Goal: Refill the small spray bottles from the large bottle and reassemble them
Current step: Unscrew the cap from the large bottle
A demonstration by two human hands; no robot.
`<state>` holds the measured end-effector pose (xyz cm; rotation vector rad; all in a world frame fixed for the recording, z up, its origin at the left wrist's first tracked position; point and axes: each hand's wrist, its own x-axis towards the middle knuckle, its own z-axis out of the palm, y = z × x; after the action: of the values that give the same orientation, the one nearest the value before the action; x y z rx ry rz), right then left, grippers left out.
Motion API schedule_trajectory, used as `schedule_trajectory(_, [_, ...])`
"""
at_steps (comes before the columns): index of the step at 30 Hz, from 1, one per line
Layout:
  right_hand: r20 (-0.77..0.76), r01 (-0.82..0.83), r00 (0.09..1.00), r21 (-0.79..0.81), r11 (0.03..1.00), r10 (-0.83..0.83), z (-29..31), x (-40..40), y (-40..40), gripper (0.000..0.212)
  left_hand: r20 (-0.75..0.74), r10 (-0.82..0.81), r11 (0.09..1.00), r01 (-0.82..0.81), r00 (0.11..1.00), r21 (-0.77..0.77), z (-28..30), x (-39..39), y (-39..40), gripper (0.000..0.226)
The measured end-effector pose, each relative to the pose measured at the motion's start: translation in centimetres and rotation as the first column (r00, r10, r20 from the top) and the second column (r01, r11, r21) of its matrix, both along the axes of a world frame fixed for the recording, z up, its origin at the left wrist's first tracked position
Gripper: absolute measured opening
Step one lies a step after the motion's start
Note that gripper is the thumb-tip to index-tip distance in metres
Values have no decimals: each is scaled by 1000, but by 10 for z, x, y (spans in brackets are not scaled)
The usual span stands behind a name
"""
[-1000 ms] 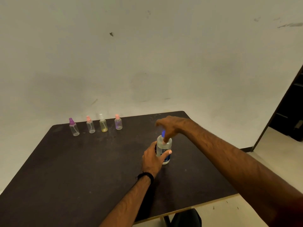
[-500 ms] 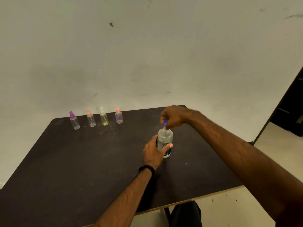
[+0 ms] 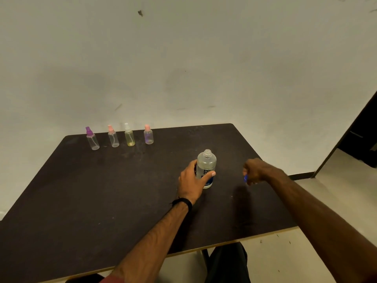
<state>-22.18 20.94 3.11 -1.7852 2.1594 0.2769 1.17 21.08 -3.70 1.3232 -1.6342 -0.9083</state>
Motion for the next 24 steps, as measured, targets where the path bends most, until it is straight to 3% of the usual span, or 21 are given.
schedule_trajectory(13, [87,72,993,61,996,-77,-26,1,3,24,5,7,1000,-7,1000,-11,-2,0,0,71])
schedule_trajectory(24, [59,82,995,49,995,-85,-31,-9,4,33,-4,20,1000,-20,1000,-20,-3,-1,0,70])
